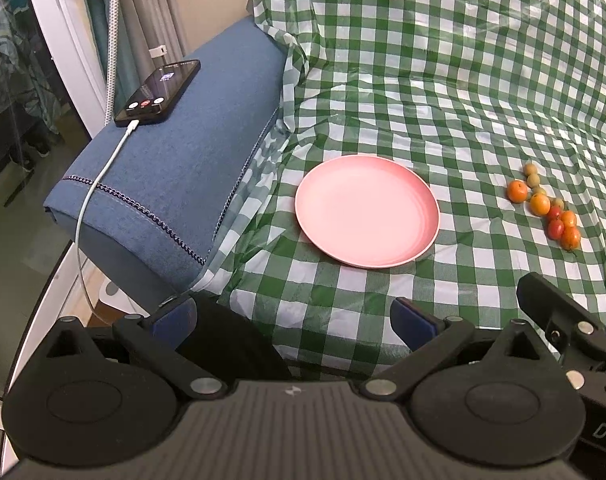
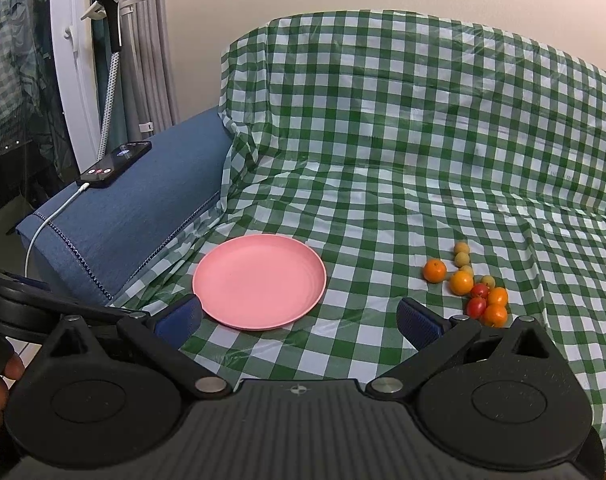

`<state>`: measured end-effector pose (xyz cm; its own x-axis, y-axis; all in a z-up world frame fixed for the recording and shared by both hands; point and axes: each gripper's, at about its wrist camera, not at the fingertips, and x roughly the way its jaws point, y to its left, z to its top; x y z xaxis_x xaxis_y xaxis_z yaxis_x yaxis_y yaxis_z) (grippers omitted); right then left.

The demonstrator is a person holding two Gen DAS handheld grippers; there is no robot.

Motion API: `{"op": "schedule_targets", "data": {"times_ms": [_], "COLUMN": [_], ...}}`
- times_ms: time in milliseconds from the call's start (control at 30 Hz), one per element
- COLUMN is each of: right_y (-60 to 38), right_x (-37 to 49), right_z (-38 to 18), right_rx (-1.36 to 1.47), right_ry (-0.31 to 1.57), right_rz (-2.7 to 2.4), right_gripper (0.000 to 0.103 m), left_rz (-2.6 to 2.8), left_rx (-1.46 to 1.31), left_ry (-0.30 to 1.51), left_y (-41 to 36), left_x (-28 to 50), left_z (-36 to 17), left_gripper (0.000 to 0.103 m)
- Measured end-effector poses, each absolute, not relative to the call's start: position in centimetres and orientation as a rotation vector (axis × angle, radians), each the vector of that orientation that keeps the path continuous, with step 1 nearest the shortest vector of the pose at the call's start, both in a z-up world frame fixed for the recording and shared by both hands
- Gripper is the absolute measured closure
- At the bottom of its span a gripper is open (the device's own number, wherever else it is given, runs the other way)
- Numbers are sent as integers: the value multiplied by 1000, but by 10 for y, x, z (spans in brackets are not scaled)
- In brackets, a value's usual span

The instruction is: Organize fruits

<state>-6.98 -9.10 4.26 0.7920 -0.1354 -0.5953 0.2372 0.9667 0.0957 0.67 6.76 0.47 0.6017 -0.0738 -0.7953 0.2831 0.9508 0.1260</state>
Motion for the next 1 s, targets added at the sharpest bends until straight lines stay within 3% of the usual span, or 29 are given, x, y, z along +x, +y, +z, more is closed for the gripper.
{"op": "schedule_targets", "data": {"times_ms": [700,1000], "right_y": [-88,-109], "right_x": [-61,-63], "right_z": [29,20], "right_rx": [204,335], "right_ry": [653,575], "right_rz": [-199,-189], "right_gripper": [1,0], "left_rz": [-211,-207], "left_rx": [296,308], "left_ry": [911,917], "left_y": [58,48], "left_x": [16,23], "left_z": [-8,-9], "left_gripper": [0,0]}}
